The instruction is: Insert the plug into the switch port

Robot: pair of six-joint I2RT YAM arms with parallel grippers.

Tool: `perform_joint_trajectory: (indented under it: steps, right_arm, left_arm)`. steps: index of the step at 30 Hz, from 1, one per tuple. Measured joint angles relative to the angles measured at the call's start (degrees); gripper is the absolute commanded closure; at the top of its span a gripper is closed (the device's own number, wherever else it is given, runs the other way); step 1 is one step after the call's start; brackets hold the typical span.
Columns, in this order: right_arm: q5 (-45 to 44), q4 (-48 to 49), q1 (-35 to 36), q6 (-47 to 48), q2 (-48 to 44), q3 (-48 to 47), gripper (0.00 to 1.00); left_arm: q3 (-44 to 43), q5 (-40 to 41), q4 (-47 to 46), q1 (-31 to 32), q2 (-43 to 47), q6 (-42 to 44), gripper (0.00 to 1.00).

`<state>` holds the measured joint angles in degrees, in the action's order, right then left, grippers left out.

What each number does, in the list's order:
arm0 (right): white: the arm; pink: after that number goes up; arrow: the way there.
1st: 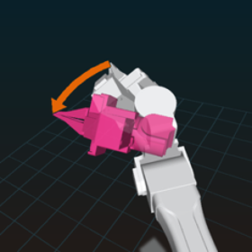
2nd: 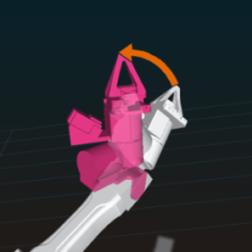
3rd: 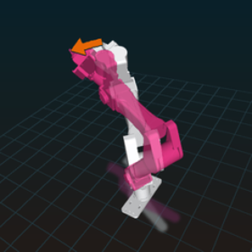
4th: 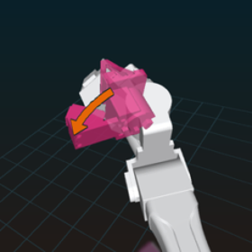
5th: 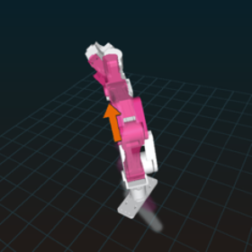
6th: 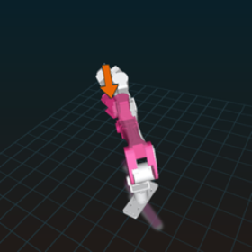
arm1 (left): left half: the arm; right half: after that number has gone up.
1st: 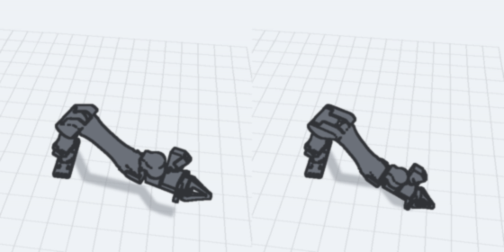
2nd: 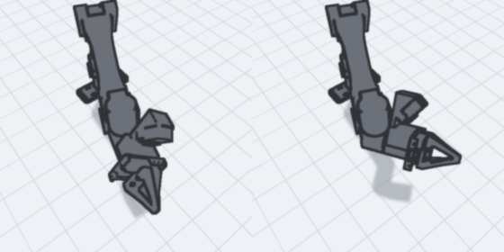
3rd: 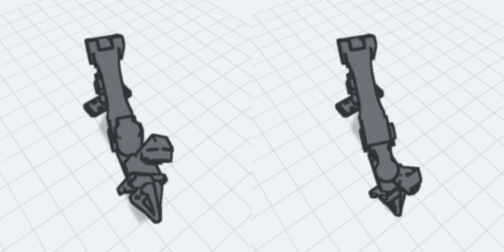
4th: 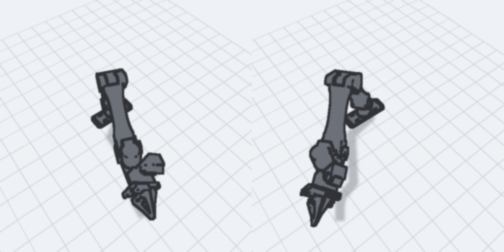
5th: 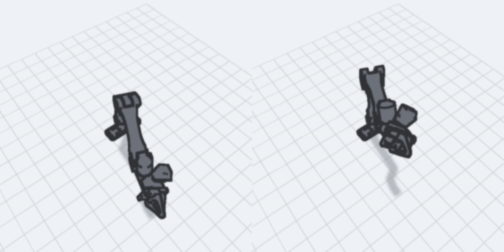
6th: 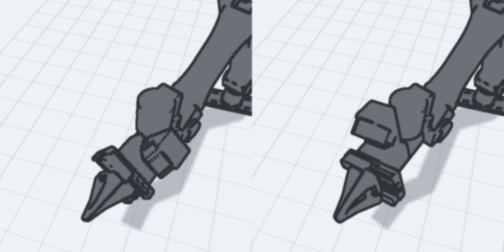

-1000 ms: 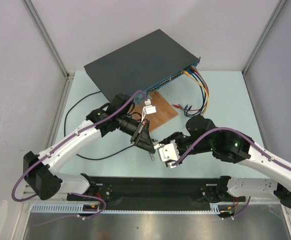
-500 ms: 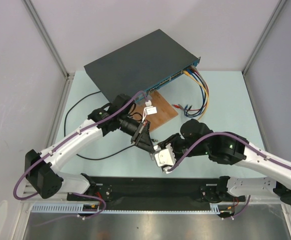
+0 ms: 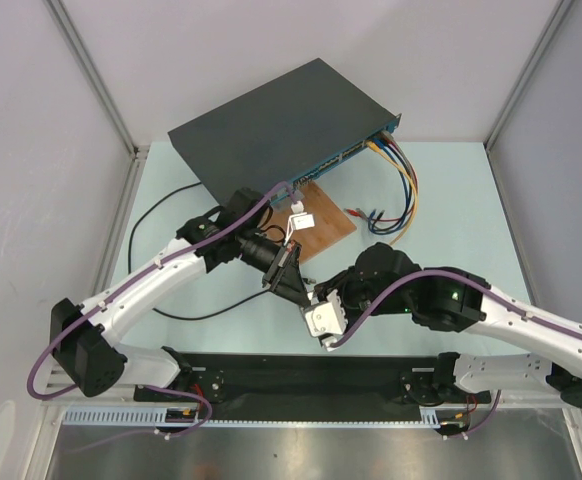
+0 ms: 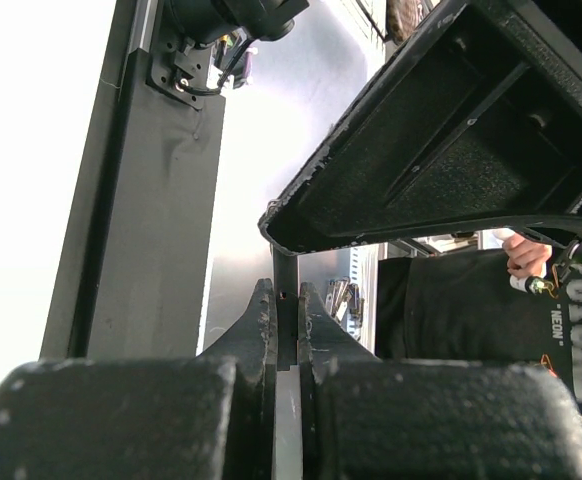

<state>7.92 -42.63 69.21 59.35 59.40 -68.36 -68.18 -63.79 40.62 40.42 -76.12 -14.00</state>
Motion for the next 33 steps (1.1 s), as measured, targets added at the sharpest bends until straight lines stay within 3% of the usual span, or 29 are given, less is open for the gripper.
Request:
perform_joint_trajectory:
  steps: [3,5,6,7,8,9,11,16,17,21,25,33]
  right_arm:
    - [-0.6,0.5,0.1,0.3,0.0,0.1,0.80]
    - [-0.8,0.5,0.1,0.7,0.0,0.1,0.94]
    - [-0.9,0.5,0.1,0.8,0.0,0.1,1.00]
    - [-1.0,0.5,0.1,0.8,0.0,0.1,1.00]
    - [-1.3,0.5,0.2,0.7,0.0,0.2,1.00]
    - [-1.5,0.6,0.2,0.6,0.0,0.3,1.00]
    - [-2.0,0.9,0.2,0.3,0.0,1.0,1.00]
    - [-2.1,1.1,-2.8,-2.8,-0.2,3.3,1.00]
    - [-1.9,1.1,-4.3,-4.1,-0.2,3.6,1.00]
    - [0.3,1.3,-12.5,-10.1,0.5,3.1,1.00]
    - [3.8,1.3,-20.7,-17.6,3.5,-0.1,1.00]
    - [9.8,1.5,-33.6,-33.0,10.0,-8.7,1.00]
  left_arm:
    - [0.0,0.0,0.0,0.0,0.0,0.0,1.00]
    - [0.0,0.0,0.0,0.0,-0.1,0.0,0.97]
    - [0.0,0.0,0.0,0.0,-0.1,0.0,0.90]
    - [0.0,0.0,-0.1,0.0,-0.1,-0.1,0.82]
    - [0.0,0.2,-0.2,0.0,-0.1,0.1,0.63]
    - [0.0,0.3,-0.3,0.0,-0.1,0.3,0.55]
    - [-0.8,0.7,-0.4,-0.5,-0.1,0.6,0.43]
    - [-8.5,2.4,-1.6,-5.1,-0.2,1.2,0.30]
    - [-10.5,2.9,-2.8,-7.2,-0.2,1.0,0.23]
    - [-16.2,5.7,-10.8,-17.1,0.2,-1.8,0.16]
    - [-16.5,8.6,-20.4,-28.0,1.7,-9.3,0.13]
    - [-7.2,15.6,-31.8,-50.4,7.8,-21.2,0.10]
